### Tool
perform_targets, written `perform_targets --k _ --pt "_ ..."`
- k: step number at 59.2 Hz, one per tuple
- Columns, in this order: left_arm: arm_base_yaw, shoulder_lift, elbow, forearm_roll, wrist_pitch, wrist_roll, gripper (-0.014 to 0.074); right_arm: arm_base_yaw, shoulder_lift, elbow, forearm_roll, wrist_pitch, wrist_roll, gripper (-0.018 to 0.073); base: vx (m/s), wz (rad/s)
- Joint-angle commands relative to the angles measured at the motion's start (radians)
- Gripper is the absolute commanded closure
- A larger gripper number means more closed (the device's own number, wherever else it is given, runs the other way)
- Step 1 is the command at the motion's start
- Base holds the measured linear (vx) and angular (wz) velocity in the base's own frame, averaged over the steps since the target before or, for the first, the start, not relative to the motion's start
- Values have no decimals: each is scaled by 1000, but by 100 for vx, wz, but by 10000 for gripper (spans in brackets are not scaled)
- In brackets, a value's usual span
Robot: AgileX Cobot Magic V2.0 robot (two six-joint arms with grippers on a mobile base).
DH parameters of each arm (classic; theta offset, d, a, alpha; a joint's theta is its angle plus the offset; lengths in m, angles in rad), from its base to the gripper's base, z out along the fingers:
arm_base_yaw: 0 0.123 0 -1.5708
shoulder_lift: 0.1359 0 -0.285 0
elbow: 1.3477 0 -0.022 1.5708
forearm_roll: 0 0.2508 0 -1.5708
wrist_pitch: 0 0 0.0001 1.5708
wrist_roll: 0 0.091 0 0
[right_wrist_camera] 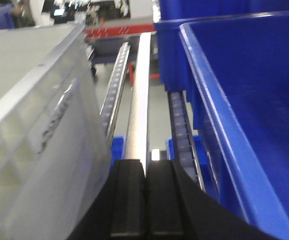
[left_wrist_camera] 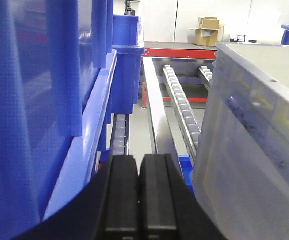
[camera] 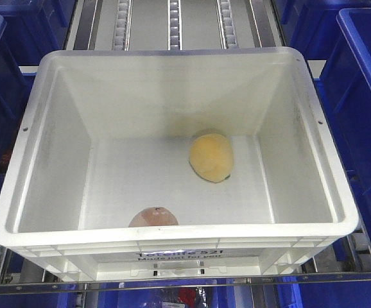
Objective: Place moving items into box and shelve
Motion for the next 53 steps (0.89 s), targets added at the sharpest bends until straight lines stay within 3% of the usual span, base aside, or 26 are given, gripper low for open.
perform_targets --k 1,30,53 --pt "1 -14 28 1 -80 -11 613 -28 -7 34 52 -212 -2 575 0 0" --pt "1 -14 28 1 -80 -11 613 -30 -34 51 29 -222 -18 575 0 0" --pt "1 -14 28 1 -80 -11 611 -32 -34 51 -82 -219 -16 575 0 0"
